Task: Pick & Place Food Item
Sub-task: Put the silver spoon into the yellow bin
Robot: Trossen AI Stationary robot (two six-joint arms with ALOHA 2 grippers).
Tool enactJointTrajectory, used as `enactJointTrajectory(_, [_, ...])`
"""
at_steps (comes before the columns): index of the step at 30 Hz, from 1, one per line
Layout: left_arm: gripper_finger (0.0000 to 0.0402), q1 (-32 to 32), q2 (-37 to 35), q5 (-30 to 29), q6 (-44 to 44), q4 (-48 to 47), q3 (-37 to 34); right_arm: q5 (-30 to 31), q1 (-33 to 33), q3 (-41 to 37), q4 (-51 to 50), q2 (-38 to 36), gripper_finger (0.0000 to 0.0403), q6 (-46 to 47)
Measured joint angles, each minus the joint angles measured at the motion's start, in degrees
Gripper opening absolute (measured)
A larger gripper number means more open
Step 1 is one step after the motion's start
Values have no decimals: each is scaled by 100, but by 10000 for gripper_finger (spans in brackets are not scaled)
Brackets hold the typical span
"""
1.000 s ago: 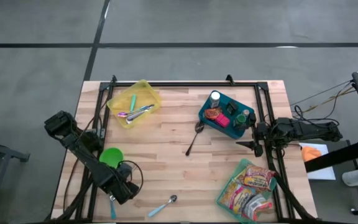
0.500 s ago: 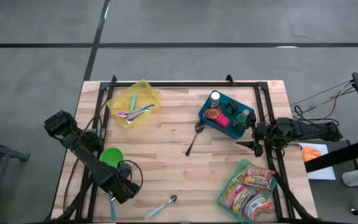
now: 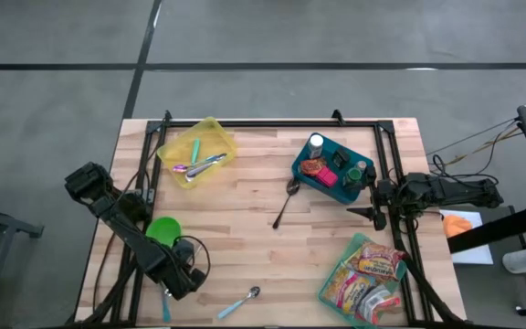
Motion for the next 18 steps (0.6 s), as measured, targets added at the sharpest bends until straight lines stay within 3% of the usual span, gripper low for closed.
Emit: enactJointTrajectory(18, [8, 103, -123, -282, 39, 25, -4, 1, -1, 0, 0, -1, 303, 3])
